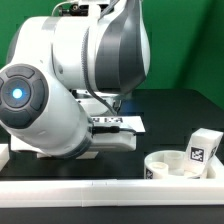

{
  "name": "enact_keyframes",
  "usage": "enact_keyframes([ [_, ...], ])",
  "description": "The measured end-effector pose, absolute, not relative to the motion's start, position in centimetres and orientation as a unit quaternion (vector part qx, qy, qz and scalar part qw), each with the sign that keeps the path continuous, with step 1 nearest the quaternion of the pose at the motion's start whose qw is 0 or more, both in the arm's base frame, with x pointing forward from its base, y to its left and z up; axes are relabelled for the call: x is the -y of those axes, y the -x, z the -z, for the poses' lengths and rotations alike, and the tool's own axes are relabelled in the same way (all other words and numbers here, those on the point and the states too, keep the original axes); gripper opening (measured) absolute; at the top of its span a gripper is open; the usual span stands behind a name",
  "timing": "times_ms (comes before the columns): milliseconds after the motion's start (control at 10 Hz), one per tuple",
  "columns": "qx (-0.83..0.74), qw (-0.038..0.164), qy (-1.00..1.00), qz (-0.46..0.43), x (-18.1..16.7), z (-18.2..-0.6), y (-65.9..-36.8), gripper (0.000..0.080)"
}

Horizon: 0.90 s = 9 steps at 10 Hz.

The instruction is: Assemble stool

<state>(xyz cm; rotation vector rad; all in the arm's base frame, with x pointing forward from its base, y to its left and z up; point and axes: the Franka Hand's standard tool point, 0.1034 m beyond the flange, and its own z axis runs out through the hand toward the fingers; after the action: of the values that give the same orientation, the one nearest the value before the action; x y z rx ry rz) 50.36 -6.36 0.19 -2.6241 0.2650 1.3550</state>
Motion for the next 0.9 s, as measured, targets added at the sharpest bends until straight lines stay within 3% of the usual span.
enact_keyframes([
  [300, -0.088, 0.087, 0.883, -0.453, 6.19, -0.11, -50.43, 0.0625],
  [400, -0.087, 0.087, 0.883, -0.452, 6.15, -0.13, -50.47, 0.0408],
  [500, -0.087, 0.087, 0.884, -0.452, 6.14, -0.15, -50.49, 0.0408],
  [600, -0.087, 0.087, 0.884, -0.451, 6.16, -0.14, -50.51, 0.0325],
  [900, -0.086, 0.086, 0.888, -0.444, 5.96, -0.6, -51.01, 0.0325],
])
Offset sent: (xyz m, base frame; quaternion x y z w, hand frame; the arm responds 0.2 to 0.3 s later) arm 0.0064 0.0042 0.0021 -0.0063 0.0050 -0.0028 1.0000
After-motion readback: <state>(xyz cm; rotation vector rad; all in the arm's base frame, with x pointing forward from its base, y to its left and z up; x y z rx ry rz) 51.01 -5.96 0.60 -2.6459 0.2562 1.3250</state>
